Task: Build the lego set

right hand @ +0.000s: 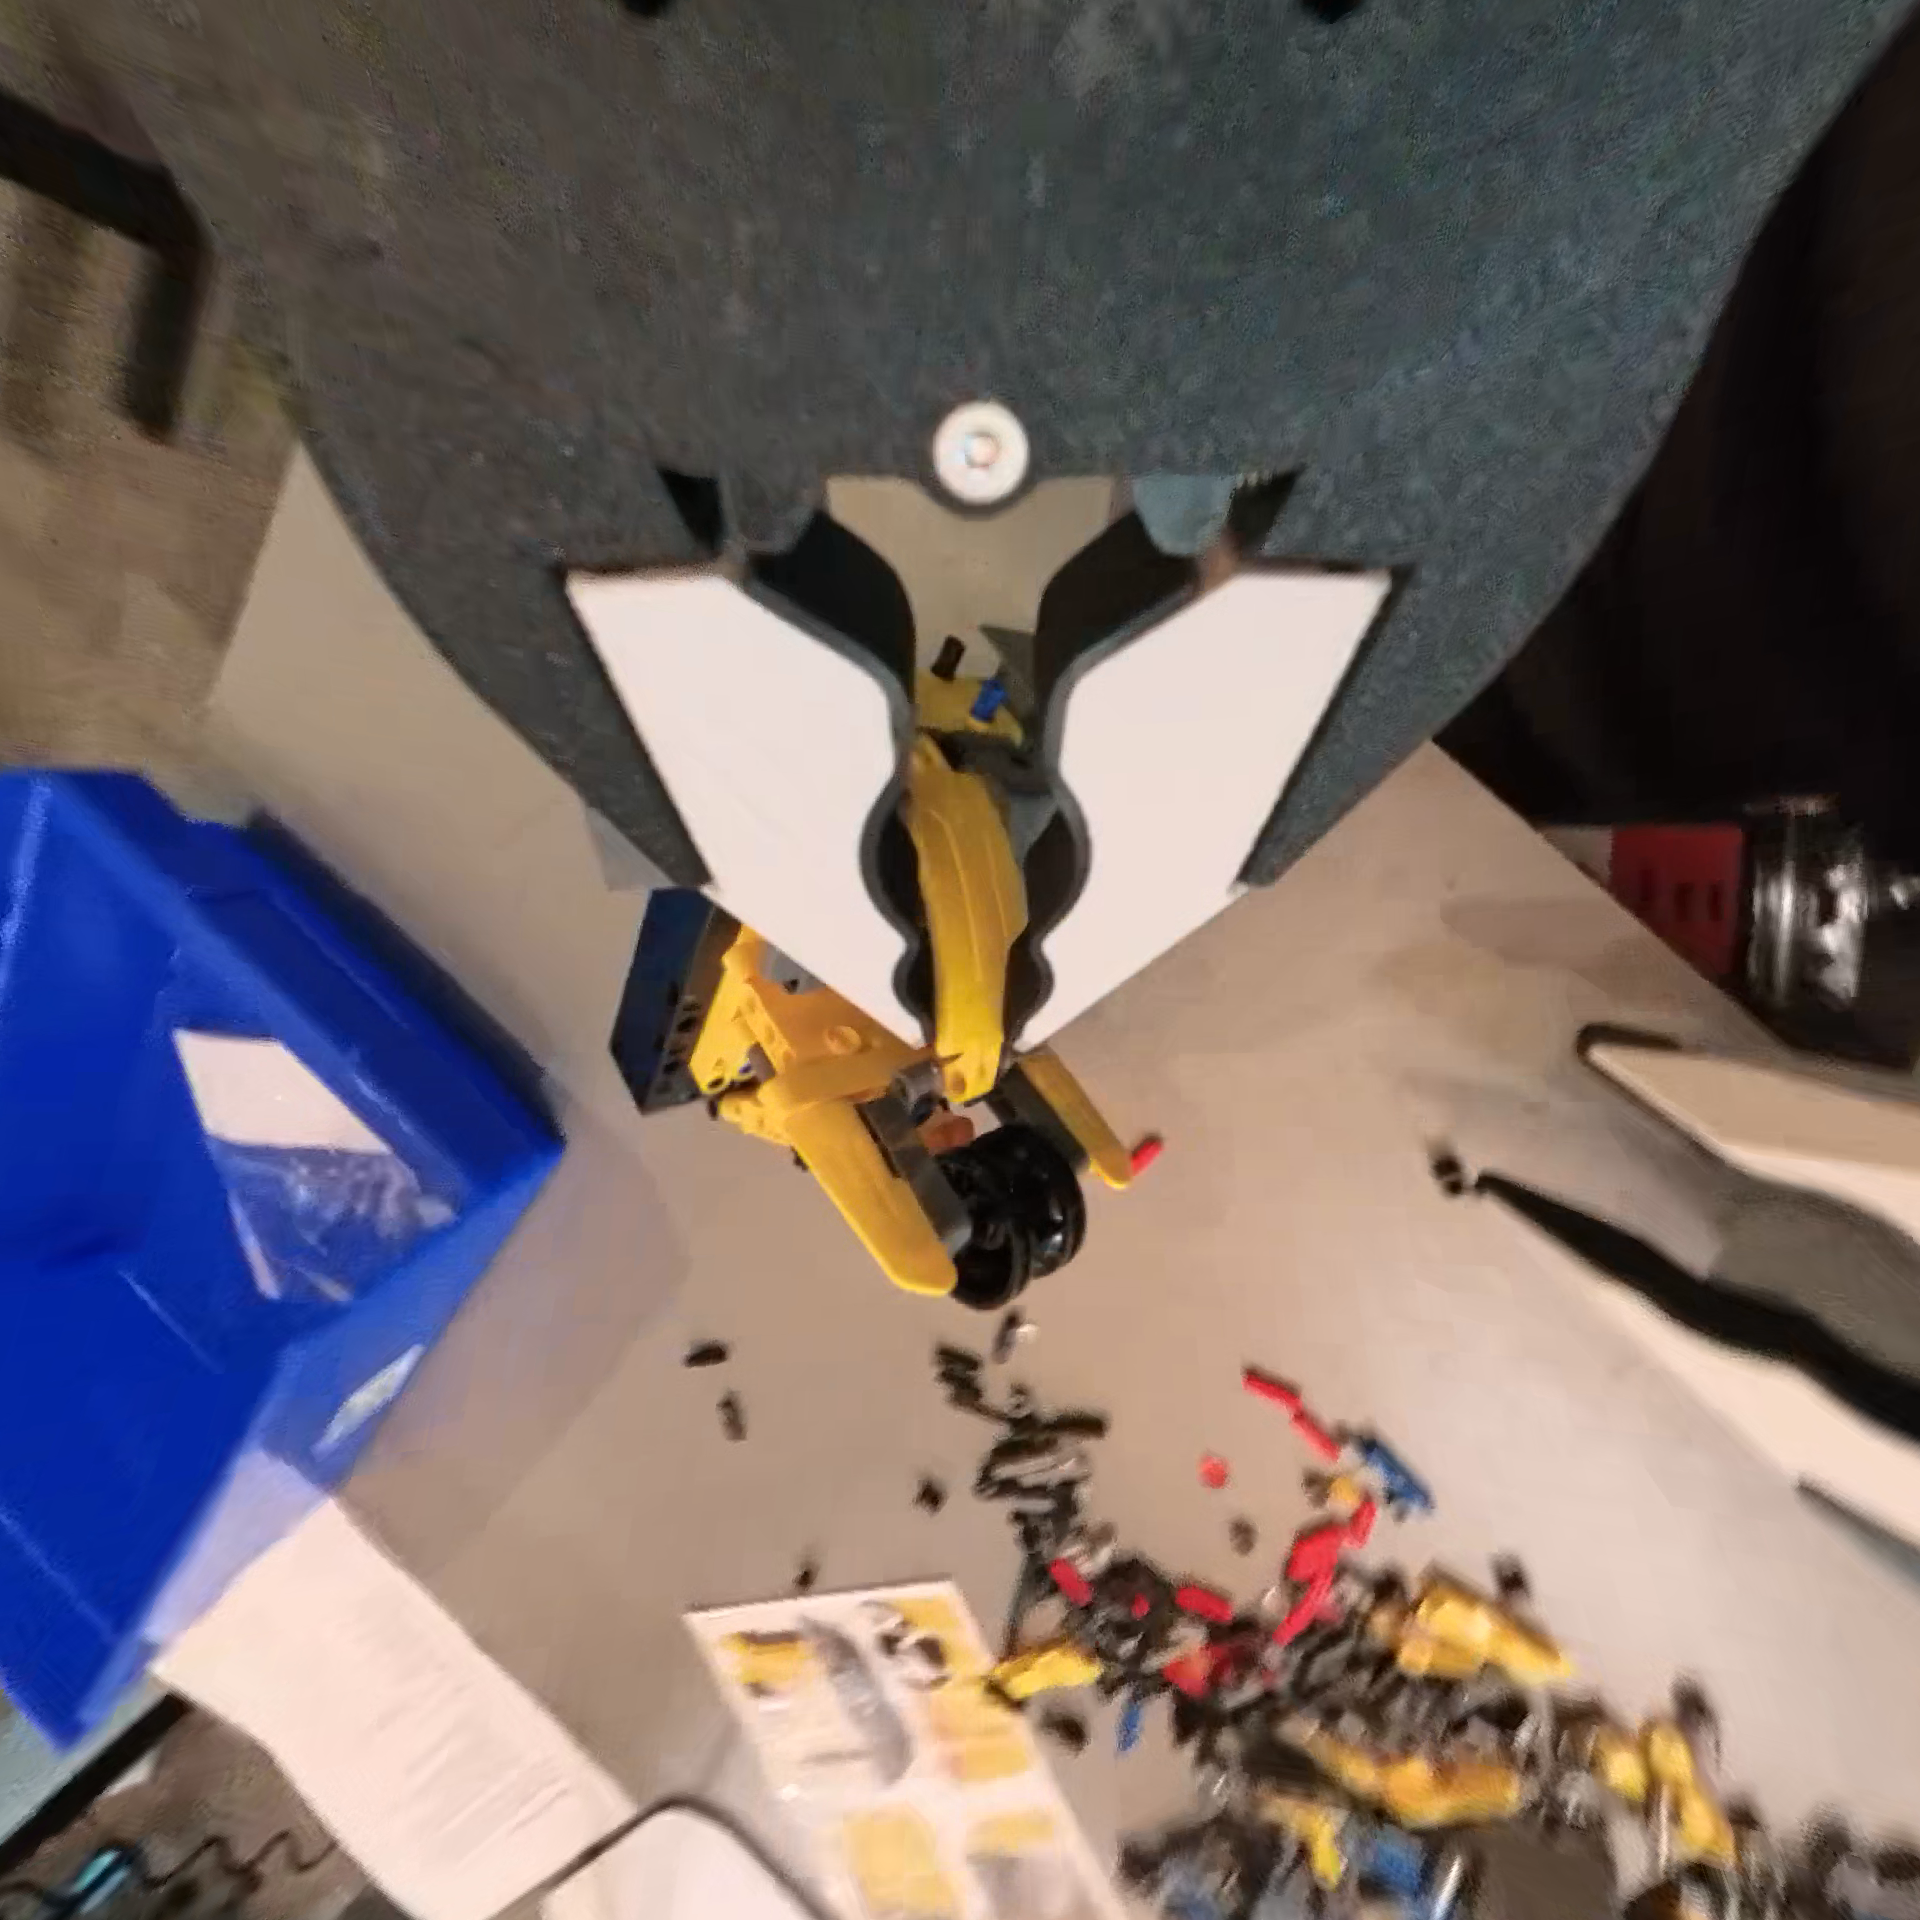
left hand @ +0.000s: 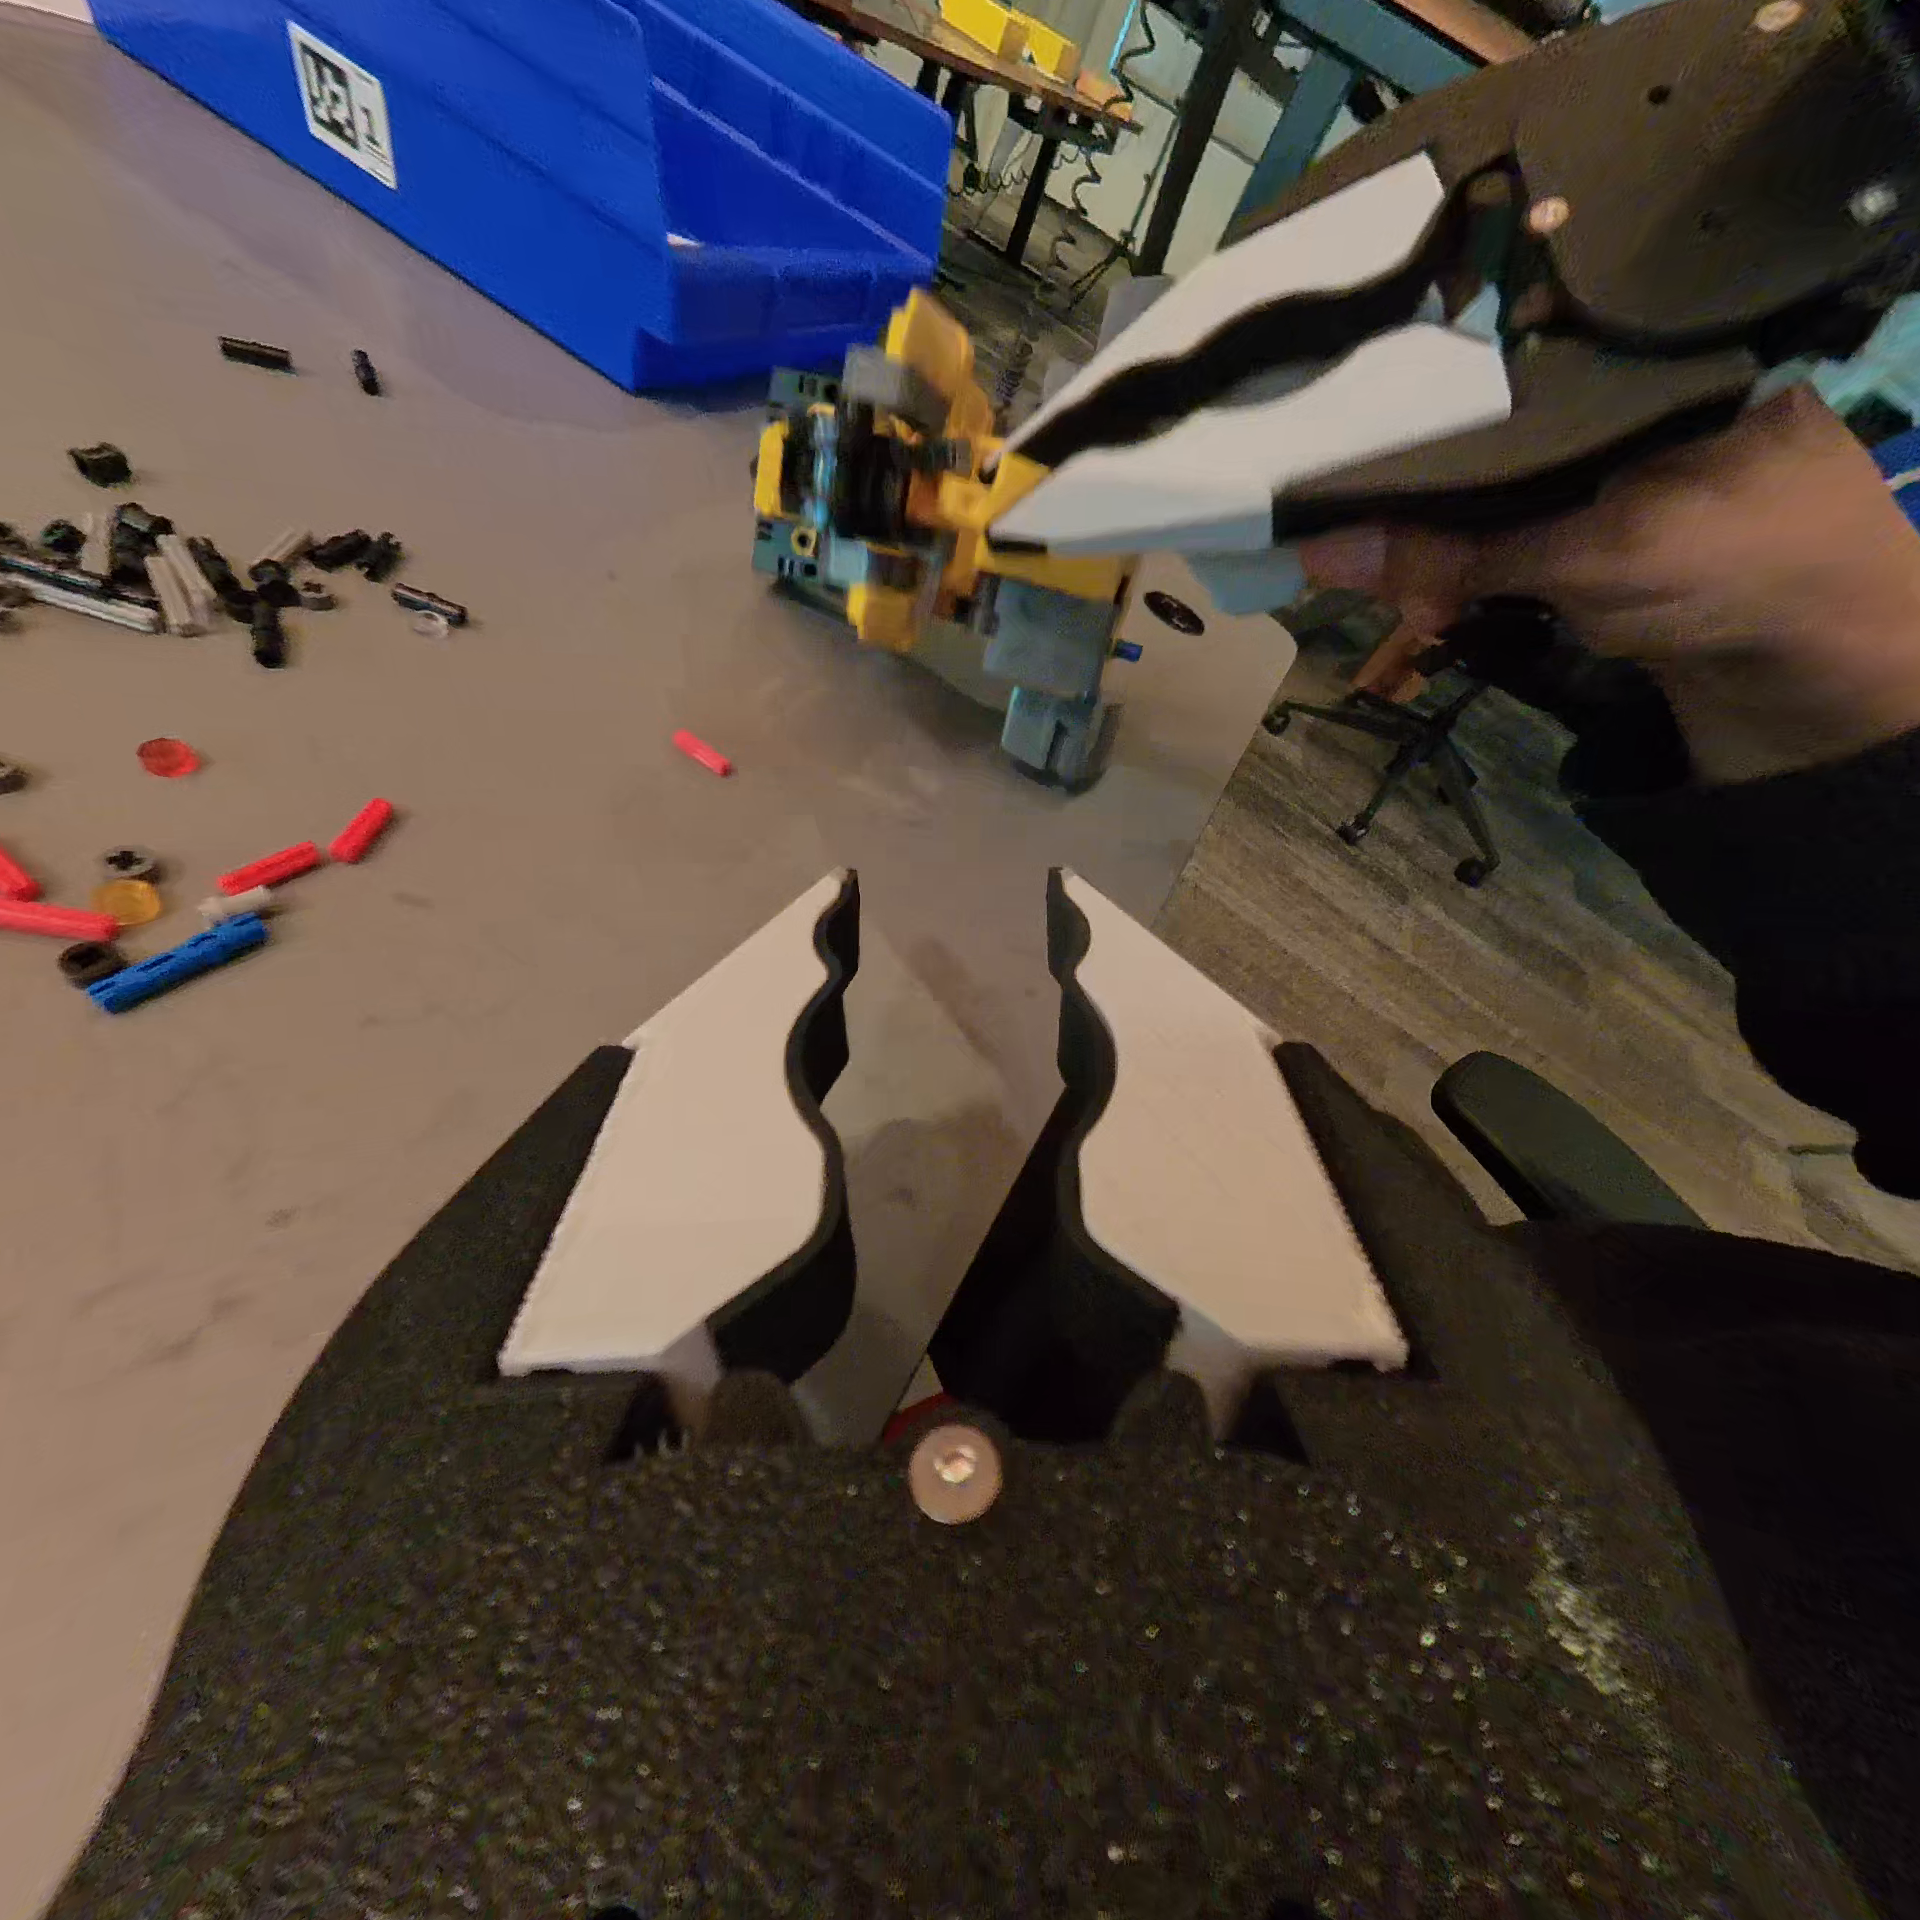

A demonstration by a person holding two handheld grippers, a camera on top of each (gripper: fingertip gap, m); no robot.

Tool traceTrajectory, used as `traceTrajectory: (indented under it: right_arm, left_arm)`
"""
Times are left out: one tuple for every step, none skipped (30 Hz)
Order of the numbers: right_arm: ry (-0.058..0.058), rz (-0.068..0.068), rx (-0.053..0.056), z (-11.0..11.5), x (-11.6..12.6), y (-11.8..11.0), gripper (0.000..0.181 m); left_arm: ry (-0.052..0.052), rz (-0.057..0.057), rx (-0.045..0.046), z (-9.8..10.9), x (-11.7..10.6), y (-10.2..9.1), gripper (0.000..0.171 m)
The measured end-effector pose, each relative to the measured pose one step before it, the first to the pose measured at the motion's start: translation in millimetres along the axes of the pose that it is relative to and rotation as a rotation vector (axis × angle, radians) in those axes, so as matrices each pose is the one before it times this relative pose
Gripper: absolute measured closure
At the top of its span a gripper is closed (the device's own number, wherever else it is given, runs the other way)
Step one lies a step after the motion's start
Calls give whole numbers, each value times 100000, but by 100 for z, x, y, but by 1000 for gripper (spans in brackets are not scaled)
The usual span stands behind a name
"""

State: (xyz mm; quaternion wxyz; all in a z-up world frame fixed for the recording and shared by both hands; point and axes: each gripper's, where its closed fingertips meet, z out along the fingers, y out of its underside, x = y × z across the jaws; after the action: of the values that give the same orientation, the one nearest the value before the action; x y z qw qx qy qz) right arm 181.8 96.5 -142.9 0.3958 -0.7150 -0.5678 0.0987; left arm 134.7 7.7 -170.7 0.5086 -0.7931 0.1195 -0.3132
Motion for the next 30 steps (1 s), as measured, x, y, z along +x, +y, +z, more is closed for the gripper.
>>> traceTrajectory:
  right_arm:
    - [32,6478,4696,-398,931,198,169]
    - [-664,6857,4759,-446,921,161,169]
    - [-1317,7229,4429,-473,896,144,170]
    - [-1659,7422,3902,-495,902,160,170]
    - [-2044,7213,3357,-510,874,153,170]
    - [-2429,6682,2798,-502,819,169,170]
    - [-2154,6266,2278,-498,831,210,170]
    - [-1612,5907,1801,-483,870,258,169]
    - [-1523,5346,1541,-475,820,263,169]
    - [-1641,4942,1479,-452,724,265,169]
    - [-1545,4474,1423,-423,635,237,168]
    - [-1089,3394,1313,-355,569,216,168]
    - [-598,2190,1148,-285,516,209,167]
    - [-1316,1763,1631,-225,310,75,168]
    - [-2411,2110,1572,-128,72,-13,168]
    - [-2287,1919,944,-8,17,12,168]
    - [-1642,1105,458,96,62,28,168]
    - [-1075,422,-90,205,101,41,168]
    - [-1359,25,-179,220,36,-8,169]
    - [-1653,43,-363,241,-34,-38,169]
    - [-1482,-17,-648,267,-55,-45,169]
    - [-1289,-298,-646,281,-66,-51,169]
    - [-1244,-537,-694,280,-109,-17,169]
    - [-1459,-490,-749,273,-172,10,170]
    - [-1886,-308,-695,279,-268,52,170]
    - [-2500,-185,-739,298,-388,92,171]
    - [-2735,-355,-1090,342,-449,147,172]
    - [-2734,-757,-1334,389,-483,179,173]
    - [-2597,-862,-1315,456,-483,163,174]
    - [-2102,-848,-1091,508,-437,112,174]
  left_arm:
    - [220,960,-644,281,263,213,136]
    - [168,958,-705,297,266,215,136]
    - [272,1025,-594,321,266,185,136]
    - [311,944,-509,341,258,144,136]
    - [321,549,-589,330,243,125,136]
    - [563,130,-528,312,264,60,136]
    - [1022,-235,-489,295,306,31,136]
    - [1286,-494,-319,264,308,-44,136]
    - [1169,-747,-166,251,238,-107,136]
    - [1105,-884,1,231,203,-179,136]
    - [1112,-888,205,199,179,-225,136]
    - [1125,-828,227,184,181,-255,136]
    - [1028,-669,56,180,165,-252,136]
    - [947,-376,-143,201,143,-230,136]
    - [894,-60,-359,207,136,-219,136]
    - [654,210,-568,217,114,-195,136]
    - [436,500,-597,220,87,-217,136]
    - [357,868,-434,187,96,-274,136]
    - [124,1212,-278,156,67,-327,136]
    - [-201,1509,-81,137,4,-389,136]
    - [-253,1728,-117,130,-32,-422,136]
    - [8,1900,-322,153,-52,-424,136]
    - [66,1751,-277,210,-113,-456,136]
    - [-93,1552,-193,298,-216,-495,136]
    - [-37,1544,-281,435,-264,-526,136]
    - [-114,1575,-1055,549,-289,-443,136]
    - [-158,2282,-1179,568,-291,-477,136]
    - [-257,3179,-361,562,-336,-587,136]
    - [-451,3686,442,519,-426,-657,136]
    - [-341,3961,902,455,-439,-656,136]
